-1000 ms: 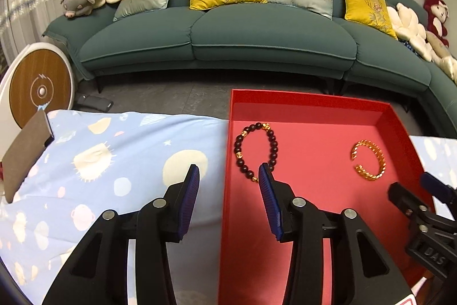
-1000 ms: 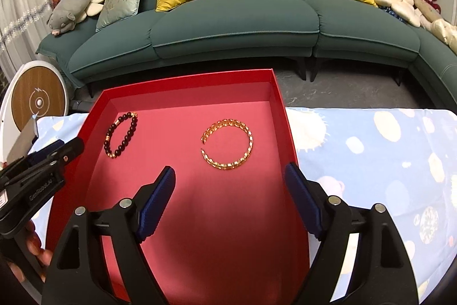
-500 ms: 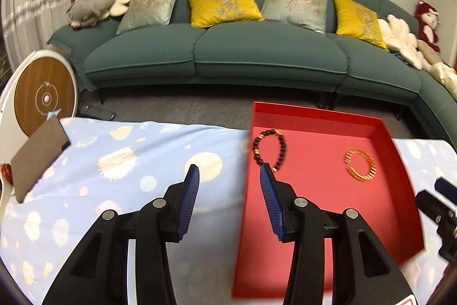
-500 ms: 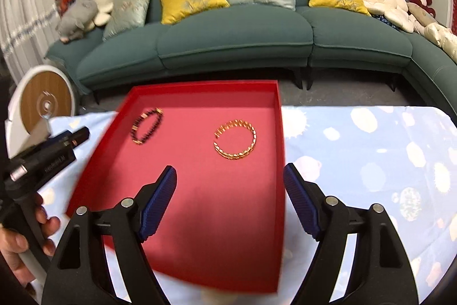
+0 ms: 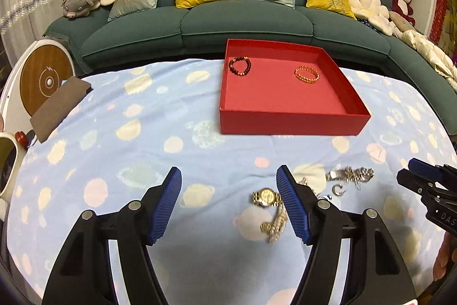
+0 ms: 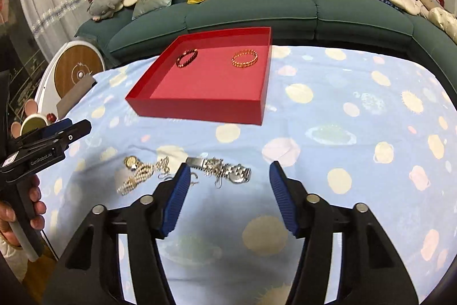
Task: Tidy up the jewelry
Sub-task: 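Move both tools back to the remaining jewelry on the sheet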
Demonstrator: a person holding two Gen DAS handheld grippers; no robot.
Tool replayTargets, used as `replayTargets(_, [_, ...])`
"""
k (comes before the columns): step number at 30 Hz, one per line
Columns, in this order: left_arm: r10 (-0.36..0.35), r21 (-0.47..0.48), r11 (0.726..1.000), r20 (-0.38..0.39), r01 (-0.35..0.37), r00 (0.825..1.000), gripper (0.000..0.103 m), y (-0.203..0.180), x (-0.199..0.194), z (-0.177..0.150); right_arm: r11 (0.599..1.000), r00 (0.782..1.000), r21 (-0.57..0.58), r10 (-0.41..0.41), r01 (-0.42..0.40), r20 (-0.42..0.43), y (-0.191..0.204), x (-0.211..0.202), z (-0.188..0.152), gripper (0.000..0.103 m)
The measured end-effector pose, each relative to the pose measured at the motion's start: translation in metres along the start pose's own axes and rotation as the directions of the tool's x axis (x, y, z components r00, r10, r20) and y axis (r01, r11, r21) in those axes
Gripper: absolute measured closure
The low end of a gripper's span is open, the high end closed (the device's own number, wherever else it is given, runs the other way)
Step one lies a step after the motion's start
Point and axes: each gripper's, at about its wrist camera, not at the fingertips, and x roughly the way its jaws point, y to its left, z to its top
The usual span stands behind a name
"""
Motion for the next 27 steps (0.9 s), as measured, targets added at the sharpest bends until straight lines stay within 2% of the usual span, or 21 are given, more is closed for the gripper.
replayTargets(2, [-0.007,-0.010,1.000,-0.019,0.007,1.000,0.036,-0.002,0.006,-0.012,0.999,1.000,-0.038,-0.005,0.004,-0.016,0.007,0.011,-0.006,0.069])
replayTargets(4, [-0.033,-0.010,0.999,-0.031,0.033,0.999,0.036,-0.003,0.011,-0.019,0.998,1.000,-0.069,-0.008,0.006,-0.027,0.012,0.021,-0.014,0.070])
replayTargets(11, [-0.050,-0.016,0.999,-0.062,0.049,0.997,0.036,0.000,0.027,-0.030,0.995,0.998,-0.101,-0.010,0.005,-0.056,0.024,0.053,-0.022,0.070])
replayTargets(20, [-0.083,-0.004,0.997,-0.066,0.083,0.994,0.036,-0.011,0.031,-0.026,0.993,0.998,-0.113,-0.023,0.017,-0.052,0.030,0.069,-0.012,0.070])
replayTargets(27, [-0.088,-0.036,0.996,-0.071,0.085,0.994,0.036,-0.005,0.033,-0.025,0.996,0.998,-0.086,-0.013,0.007,-0.067,0.020,0.078,-0.011,0.084])
